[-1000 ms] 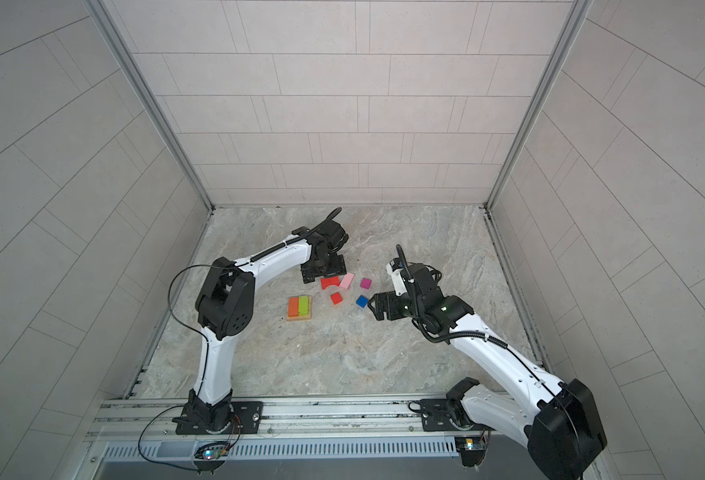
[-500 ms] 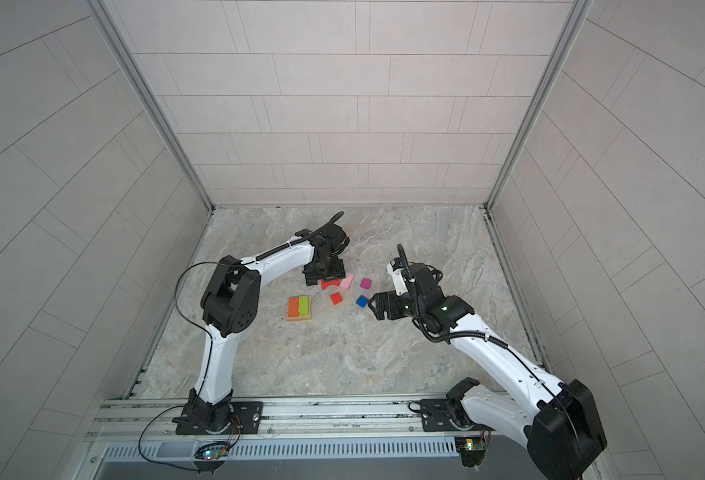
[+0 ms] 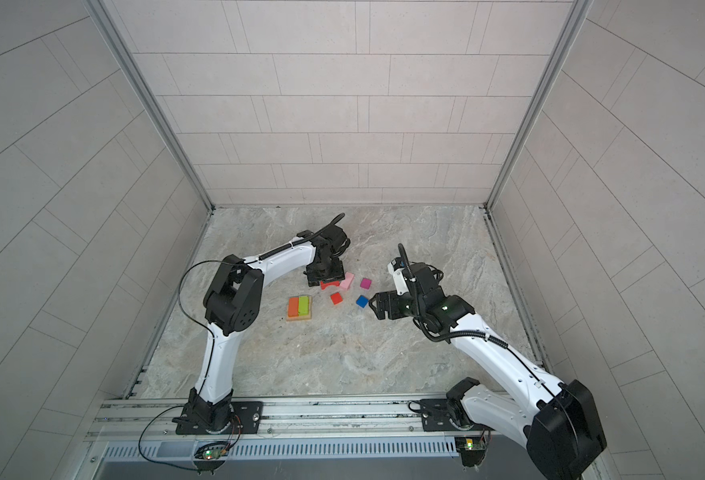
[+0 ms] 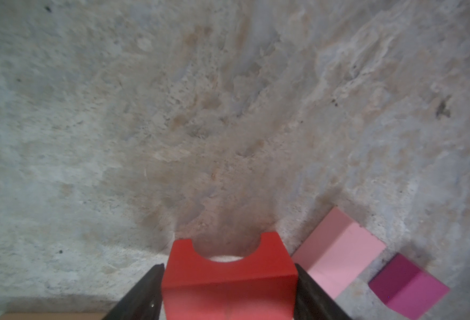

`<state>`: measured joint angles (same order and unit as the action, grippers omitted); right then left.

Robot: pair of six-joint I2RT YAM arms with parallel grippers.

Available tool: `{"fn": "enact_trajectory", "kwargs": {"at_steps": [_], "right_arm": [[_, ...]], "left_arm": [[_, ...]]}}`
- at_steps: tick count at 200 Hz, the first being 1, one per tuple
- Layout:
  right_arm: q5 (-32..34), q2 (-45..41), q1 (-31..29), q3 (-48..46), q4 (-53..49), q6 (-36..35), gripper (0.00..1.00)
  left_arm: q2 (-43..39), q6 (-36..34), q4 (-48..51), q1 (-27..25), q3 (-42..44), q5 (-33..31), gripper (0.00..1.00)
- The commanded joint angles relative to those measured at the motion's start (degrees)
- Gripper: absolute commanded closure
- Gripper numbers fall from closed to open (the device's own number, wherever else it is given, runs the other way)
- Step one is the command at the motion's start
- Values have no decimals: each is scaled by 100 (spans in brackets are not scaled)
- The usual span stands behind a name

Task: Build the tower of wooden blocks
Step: 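Close the left gripper on the red arch block and lift it, then carry the red arch block with the left gripper over the stack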

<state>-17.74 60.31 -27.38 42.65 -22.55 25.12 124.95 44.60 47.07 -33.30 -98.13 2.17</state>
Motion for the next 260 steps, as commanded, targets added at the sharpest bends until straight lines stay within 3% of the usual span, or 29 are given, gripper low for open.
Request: {"fn": "enact_trajectory", "kwargs": {"at_steps": [1, 25, 32, 57, 114, 153, 260], "right_arm": [[16, -90, 39, 32, -75, -104, 5], [24, -90, 39, 24, -74, -104, 5], [23, -90, 48, 17, -75, -104, 5], [25, -94, 48, 23, -90, -92, 5], [17, -101, 57, 32, -92, -76, 5], [8, -47, 57, 54, -58, -85, 5], [-118, 72, 57, 15, 66, -8, 5]], "left_arm": [[30, -82, 145, -19, -91, -163, 30], [-9, -139, 201, -19, -89, -207, 37], [-12, -166, 218, -19, -105, -192, 44], [-127, -254, 373, -18, -114, -260, 47], [-838, -710, 888, -19, 6, -645, 49], [-1363, -971, 1179, -10, 224, -514, 49], [-2611, -1253, 607, 122, 2161, -435, 49]]}}
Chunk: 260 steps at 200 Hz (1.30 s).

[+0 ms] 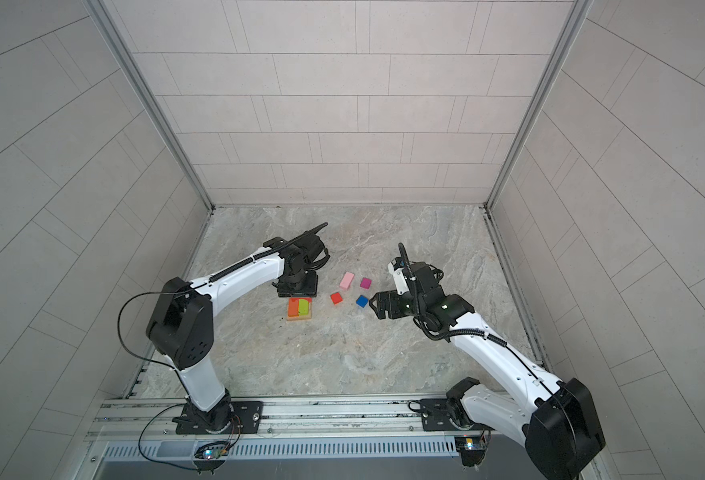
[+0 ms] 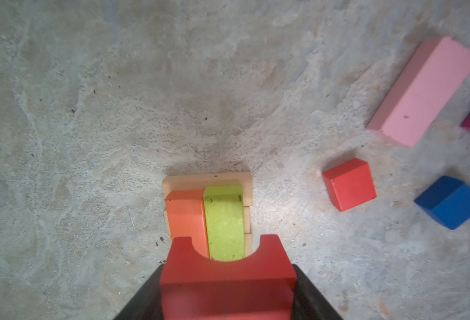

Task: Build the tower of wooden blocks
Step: 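Carry the red arch block with the left gripper over the stack, then lower the red arch block onto the orange and lime green blocks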

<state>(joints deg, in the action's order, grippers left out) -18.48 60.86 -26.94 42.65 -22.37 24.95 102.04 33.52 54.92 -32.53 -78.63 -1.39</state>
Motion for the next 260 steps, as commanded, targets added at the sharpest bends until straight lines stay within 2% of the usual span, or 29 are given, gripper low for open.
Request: {"fn": "enact_trajectory", "kwargs": {"at_steps": [1, 106, 260], "right_arm": [[-43, 20, 13, 15, 57, 10, 5], [-263, 422, 5, 216, 163, 147, 5], [-280, 517, 5, 256, 154, 155, 5]], "left_arm": [[-332, -144, -185, 45, 227, -80, 49], [-654, -47, -940, 387, 1059, 318, 49], [-658, 32, -1021, 388, 1181, 142, 49]]}}
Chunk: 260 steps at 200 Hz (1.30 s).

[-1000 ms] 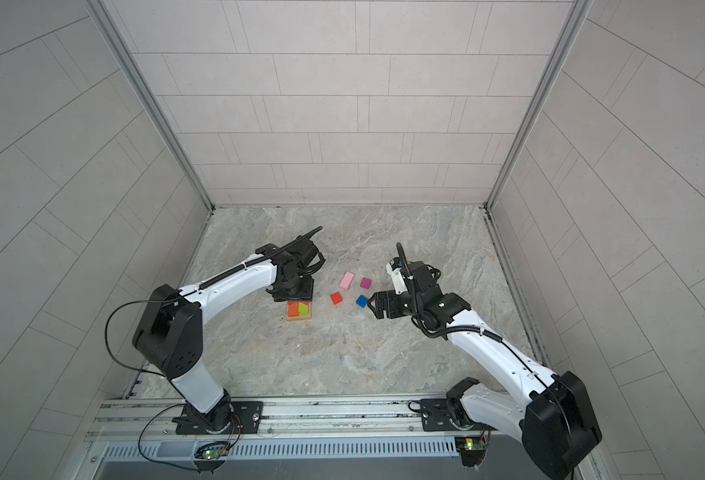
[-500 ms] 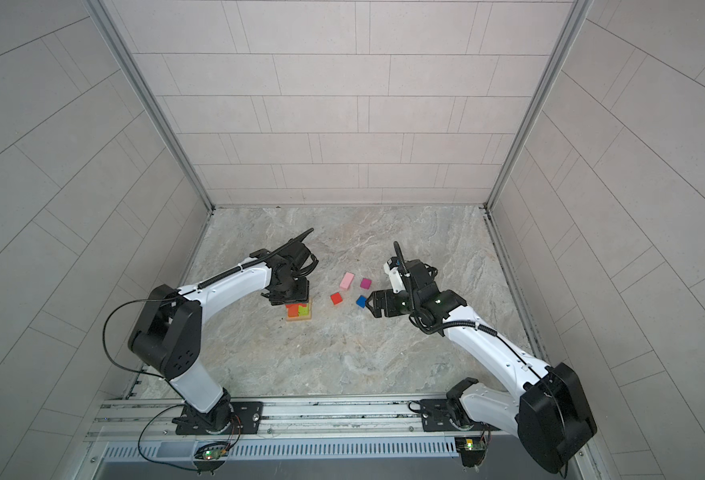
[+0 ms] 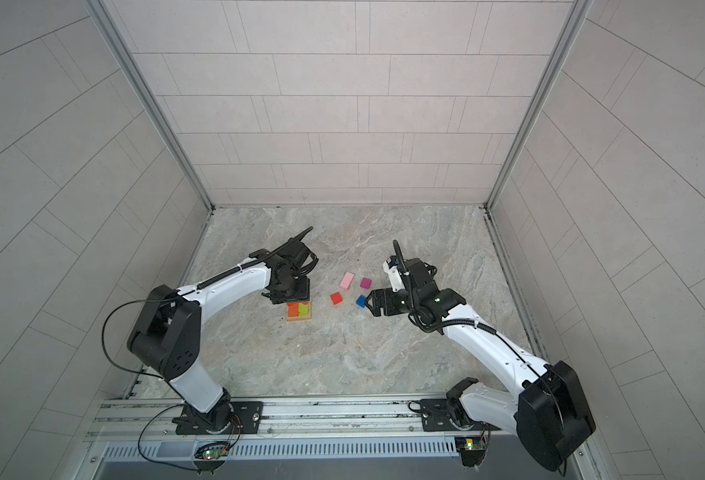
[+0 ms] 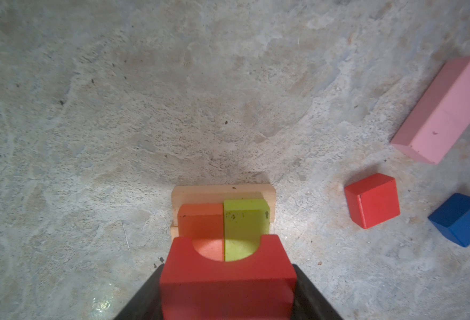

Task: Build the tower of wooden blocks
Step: 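Lower the red arch block onto the orange and lime green blocks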

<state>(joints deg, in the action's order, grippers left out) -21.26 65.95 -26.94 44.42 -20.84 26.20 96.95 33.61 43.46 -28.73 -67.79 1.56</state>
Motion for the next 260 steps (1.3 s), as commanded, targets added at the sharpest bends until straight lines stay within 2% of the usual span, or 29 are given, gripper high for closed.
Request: {"fn": "enact_trajectory", "kwargs": {"at_steps": [1, 260], "right_arm": [[-6, 6, 4, 82, 1, 28, 5], [-22, 14, 4, 56, 10, 44, 5]], "left_arm": [[-149, 23, 126, 12, 94, -150, 49], [-151, 14, -356, 10, 392, -7, 49]]}}
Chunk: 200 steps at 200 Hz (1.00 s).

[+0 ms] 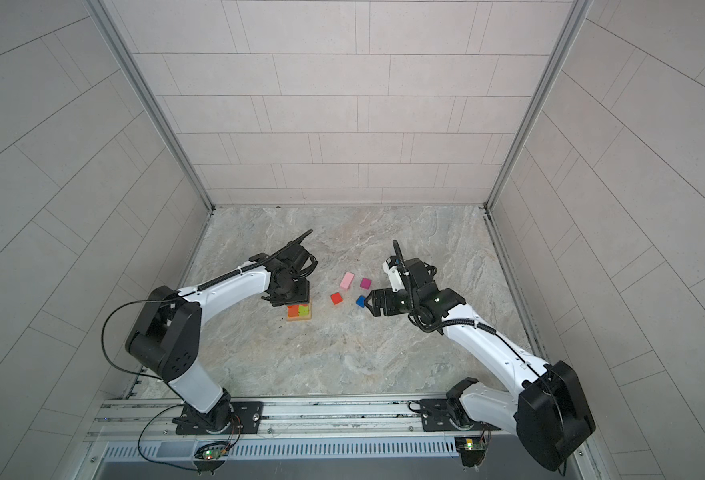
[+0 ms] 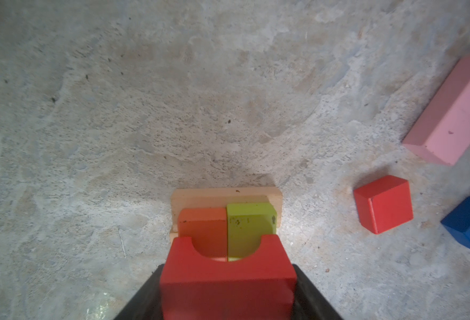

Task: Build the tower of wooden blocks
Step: 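Lower the red arch block onto the orange and lime green blocks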

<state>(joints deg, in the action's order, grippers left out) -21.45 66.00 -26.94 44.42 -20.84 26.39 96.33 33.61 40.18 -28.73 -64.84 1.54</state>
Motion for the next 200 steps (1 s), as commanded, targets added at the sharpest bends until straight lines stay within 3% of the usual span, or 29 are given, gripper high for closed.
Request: {"fn": "enact_trajectory", "kwargs": {"at_steps": [1, 141, 200], "right_arm": [[-1, 10, 9, 57, 10, 24, 5], [-26, 40, -4, 54, 24, 42, 5], [-32, 36, -4, 62, 10, 35, 5]], "left_arm": [[-89, 14, -33, 9, 100, -4, 49], [-13, -21, 87, 8, 82, -138, 41], [17, -47, 110, 3, 37, -50, 31]]}}
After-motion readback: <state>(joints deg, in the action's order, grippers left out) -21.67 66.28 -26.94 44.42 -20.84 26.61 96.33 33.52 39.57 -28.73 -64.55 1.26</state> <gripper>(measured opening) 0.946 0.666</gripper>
